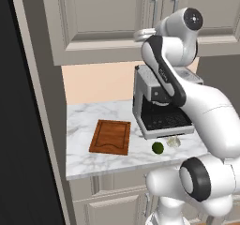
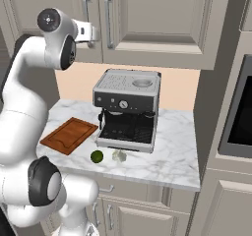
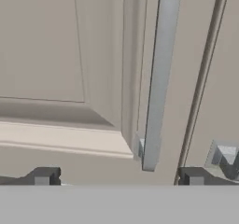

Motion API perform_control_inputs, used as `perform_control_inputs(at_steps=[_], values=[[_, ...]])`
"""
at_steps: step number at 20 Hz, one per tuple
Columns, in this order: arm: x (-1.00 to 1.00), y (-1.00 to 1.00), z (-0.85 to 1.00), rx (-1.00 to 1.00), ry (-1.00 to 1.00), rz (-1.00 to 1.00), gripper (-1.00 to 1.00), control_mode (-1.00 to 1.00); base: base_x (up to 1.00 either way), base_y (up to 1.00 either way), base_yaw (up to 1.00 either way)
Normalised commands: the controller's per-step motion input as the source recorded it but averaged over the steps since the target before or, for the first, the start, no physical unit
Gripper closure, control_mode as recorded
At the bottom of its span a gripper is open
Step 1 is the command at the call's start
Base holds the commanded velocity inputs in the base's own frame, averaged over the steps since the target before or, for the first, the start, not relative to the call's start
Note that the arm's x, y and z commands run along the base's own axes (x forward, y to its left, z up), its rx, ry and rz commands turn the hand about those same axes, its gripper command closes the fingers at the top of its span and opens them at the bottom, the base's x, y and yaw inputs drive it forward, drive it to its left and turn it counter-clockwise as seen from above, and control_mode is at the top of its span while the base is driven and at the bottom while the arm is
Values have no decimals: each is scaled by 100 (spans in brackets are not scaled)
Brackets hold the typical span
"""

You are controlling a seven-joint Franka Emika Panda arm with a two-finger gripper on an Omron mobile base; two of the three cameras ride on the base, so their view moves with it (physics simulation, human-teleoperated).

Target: Open the cabinet. Place the bowl and condiment on the counter. Then place the lime and garlic on the cutting board.

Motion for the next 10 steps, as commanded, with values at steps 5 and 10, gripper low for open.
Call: perform_control_inputs(at_steps=[5,10], values=[[56,0,-11,0,-5,1,-100,-100,0,0,0],[56,0,-7,0,-3,1,-100,-100,0,0,0]])
